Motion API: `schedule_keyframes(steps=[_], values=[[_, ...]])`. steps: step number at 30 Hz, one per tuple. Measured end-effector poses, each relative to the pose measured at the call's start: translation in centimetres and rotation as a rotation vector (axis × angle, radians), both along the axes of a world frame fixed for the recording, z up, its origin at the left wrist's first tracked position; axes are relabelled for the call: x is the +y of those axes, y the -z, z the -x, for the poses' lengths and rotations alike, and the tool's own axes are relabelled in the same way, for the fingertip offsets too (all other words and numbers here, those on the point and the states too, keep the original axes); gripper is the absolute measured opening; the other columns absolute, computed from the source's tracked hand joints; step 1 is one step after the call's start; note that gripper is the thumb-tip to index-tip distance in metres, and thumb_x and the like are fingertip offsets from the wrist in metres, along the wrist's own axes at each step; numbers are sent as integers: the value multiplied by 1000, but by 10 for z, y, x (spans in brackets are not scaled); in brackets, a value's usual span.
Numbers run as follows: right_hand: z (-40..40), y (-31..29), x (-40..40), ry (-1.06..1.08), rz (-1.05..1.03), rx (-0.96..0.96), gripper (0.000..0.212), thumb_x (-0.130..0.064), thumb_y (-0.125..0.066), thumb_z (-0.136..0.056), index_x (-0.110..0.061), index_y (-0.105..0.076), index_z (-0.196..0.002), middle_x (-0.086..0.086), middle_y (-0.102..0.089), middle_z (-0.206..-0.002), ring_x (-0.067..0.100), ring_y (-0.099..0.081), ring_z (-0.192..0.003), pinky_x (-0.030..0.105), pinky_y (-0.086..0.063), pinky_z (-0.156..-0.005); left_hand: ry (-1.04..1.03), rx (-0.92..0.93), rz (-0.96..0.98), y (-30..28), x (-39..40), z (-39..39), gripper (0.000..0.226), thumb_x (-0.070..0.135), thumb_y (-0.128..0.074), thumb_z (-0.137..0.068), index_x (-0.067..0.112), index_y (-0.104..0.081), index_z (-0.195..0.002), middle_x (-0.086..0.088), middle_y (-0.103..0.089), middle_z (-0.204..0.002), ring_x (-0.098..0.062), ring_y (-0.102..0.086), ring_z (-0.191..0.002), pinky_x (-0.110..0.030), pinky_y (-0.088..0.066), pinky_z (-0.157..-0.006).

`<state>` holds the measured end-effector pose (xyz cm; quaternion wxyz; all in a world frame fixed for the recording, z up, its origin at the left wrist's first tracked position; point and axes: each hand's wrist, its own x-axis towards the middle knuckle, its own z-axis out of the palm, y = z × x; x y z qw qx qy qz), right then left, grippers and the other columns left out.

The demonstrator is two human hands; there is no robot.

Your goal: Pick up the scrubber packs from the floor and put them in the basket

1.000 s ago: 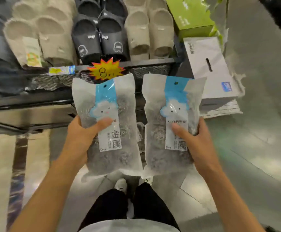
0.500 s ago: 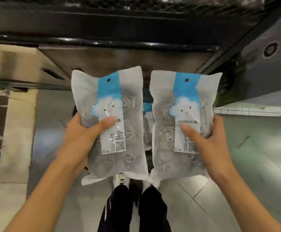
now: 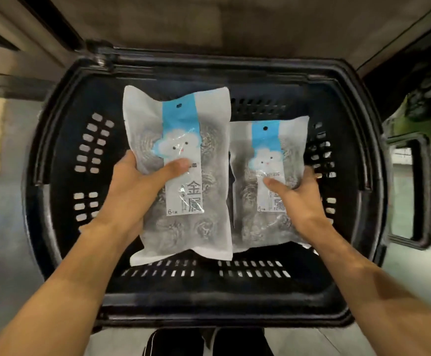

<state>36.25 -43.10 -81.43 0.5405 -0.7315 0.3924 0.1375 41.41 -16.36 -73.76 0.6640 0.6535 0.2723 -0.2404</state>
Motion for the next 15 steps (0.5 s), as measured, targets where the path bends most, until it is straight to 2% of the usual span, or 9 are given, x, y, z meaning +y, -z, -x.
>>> schedule_keyframes(steps=[1, 2, 4, 6, 8, 9, 12, 15], values=[[-1, 9, 3, -33, 18, 33, 63, -22, -85, -84, -20, -48, -135, -4, -72, -117, 11, -72, -101, 29, -63, -80, 0, 2, 4, 3, 1, 1, 72, 21, -87, -70, 16, -59, -136, -3, -77, -117, -22, -76, -105, -46, -61, -91], [-1, 15, 6, -66, 50, 65, 64, -29, -85, -84, -22, -46, -135, -4, -71, -117, 13, -72, -101, 30, -62, -80, 1, 4, 9, 5, 1, 2, 71, 21, -86, -70, 16, -59, -136, -3, -77, -117, -22, -76, -105, -45, -62, -90], [-1, 21, 11, -135, 165, 115, 73, -53, -81, -79, -29, -41, -136, -4, -68, -121, 22, -69, -108, 44, -59, -94, 7, 4, 17, 8, 3, 4, 69, 19, -84, -71, 17, -60, -135, -2, -78, -116, -21, -76, -104, -42, -64, -86], [0, 19, 15, -227, 324, 116, 90, -63, -75, -76, -26, -34, -148, 4, -55, -141, 29, -57, -128, 51, -47, -110, 11, 11, 12, 8, 4, 5, 67, 19, -84, -71, 18, -60, -134, -1, -78, -115, -20, -77, -102, -41, -64, -84], [-1, 10, 17, -330, 483, 87, 92, -52, -74, -86, -16, -27, -157, 15, -38, -152, 36, -40, -141, 52, -36, -118, 16, 22, -3, 7, 6, 6, 68, 20, -85, -70, 18, -61, -134, -1, -78, -115, -20, -77, -103, -43, -63, -86], [-2, 5, 18, -394, 569, 65, 87, -45, -73, -89, -12, -29, -157, 19, -36, -151, 38, -37, -142, 52, -34, -118, 19, 26, -12, 6, 8, 6, 68, 20, -85, -70, 18, -61, -134, 0, -78, -115, -20, -76, -103, -44, -62, -88], [-6, -10, 18, -574, 757, -2, 72, -27, -70, -91, -8, -38, -153, 23, -42, -148, 42, -43, -134, 54, -37, -113, 22, 42, -32, 3, 10, 5, 67, 19, -87, -71, 18, -62, -133, 0, -78, -115, -20, -76, -104, -46, -61, -91], [-8, -28, 16, -631, 821, -123, 71, -34, -69, -90, -9, -42, -151, 21, -43, -152, 42, -45, -136, 56, -39, -111, 38, 59, -26, 1, 9, 4, 63, 18, -86, -73, 17, -63, -131, -2, -78, -115, -22, -76, -104, -45, -61, -89]])
